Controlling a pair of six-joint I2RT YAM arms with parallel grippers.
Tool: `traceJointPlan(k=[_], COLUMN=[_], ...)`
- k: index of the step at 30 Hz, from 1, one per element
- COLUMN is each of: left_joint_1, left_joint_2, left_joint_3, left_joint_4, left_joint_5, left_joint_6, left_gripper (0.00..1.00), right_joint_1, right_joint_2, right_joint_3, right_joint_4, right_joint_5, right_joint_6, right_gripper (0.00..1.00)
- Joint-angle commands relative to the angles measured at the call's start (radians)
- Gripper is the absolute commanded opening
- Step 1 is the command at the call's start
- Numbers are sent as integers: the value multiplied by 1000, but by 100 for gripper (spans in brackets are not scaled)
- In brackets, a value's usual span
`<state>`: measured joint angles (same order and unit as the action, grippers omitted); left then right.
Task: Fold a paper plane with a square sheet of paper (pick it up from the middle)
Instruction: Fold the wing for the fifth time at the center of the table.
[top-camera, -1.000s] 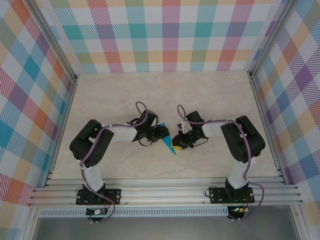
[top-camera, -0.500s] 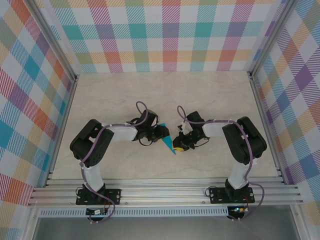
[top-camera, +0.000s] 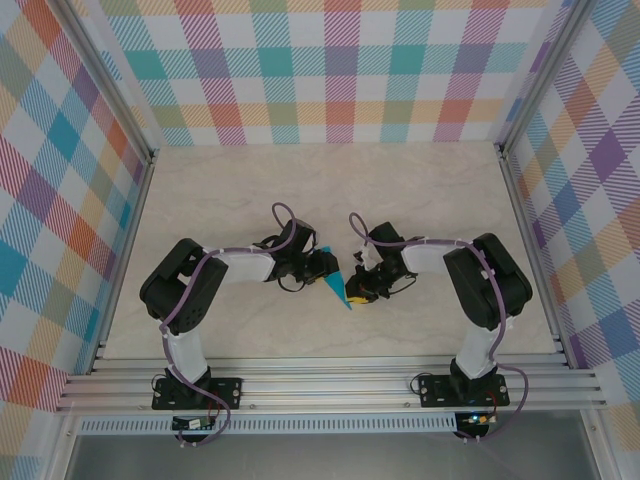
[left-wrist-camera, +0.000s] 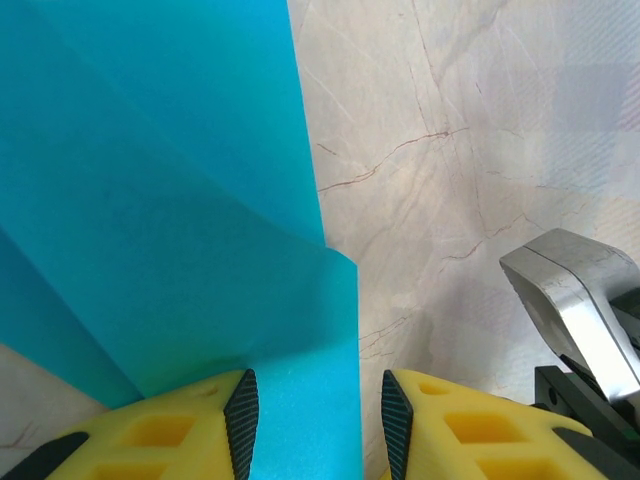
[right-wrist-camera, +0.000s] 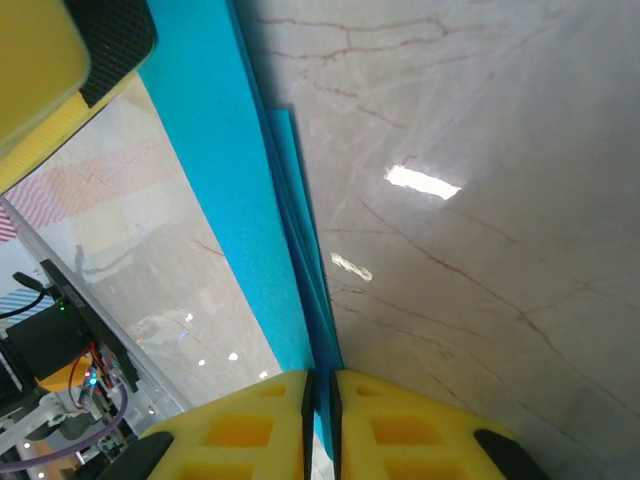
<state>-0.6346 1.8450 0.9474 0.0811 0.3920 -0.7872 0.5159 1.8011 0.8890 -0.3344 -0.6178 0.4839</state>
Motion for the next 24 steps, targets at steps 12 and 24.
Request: traceJointPlan(k=[12, 24], left_joint_1=[-8, -8], left_joint_2=[29, 34], left_joint_3=[11, 13], left_joint_4=[-53, -52], left_joint_5=[-16, -12], left_joint_6=[26, 26], left_gripper=[40, 40], right_joint_1=[27, 37], right_joint_2=[-26, 20], right_joint_3=[51, 47], right_joint_4=[-75, -105], right_joint_5=[28, 102], right_joint_6=[-41, -39], right_gripper=[25, 14])
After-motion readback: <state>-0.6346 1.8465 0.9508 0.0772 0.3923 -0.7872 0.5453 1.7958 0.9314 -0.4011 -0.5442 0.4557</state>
